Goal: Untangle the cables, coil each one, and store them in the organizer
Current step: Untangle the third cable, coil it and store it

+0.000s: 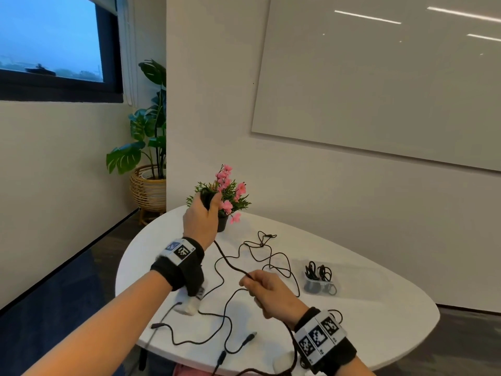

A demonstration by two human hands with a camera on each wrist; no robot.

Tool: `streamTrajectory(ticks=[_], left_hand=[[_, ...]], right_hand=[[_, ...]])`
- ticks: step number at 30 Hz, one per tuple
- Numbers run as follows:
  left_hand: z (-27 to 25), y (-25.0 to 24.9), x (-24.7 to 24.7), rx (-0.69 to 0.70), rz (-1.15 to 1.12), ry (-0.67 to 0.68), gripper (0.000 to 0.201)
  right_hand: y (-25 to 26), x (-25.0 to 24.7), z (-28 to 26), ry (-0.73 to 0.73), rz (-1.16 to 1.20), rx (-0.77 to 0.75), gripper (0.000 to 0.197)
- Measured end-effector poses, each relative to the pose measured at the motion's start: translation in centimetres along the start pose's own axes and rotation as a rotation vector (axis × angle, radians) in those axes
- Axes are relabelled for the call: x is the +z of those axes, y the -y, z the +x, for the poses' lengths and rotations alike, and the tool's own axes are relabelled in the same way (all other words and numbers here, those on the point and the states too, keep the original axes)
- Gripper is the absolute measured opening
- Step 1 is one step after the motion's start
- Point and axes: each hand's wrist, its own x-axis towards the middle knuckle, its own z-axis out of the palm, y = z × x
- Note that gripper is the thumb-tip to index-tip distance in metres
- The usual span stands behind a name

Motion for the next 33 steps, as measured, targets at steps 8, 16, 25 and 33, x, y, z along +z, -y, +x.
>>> streamTrajectory(ticks=[8, 16, 25, 33], left_hand=[[-2.8, 0.2, -1.1, 0.262, 0.471, 0.701, 0.053], [-5.2, -0.5, -0.9, 0.205, 0.303, 1.000, 0.020], [-4.4, -0.9, -0.5, -0.344, -0.786, 0.640, 0.045], [-2.3, -2.5, -0.2, -0.424, -0.825, 0.352, 0.036]], right_hand=[[0.0, -3.6, 1.1, -0.360, -0.592, -0.458, 0.035], [-0.3, -4.5, 3.0, -0.534, -0.276, -0.534, 0.007], [-2.5, -1.2, 3.5, -0.473, -0.116, -0.318, 0.023], [-4.2, 3.4, 1.8, 0.064, -0.453, 0.001, 0.064]])
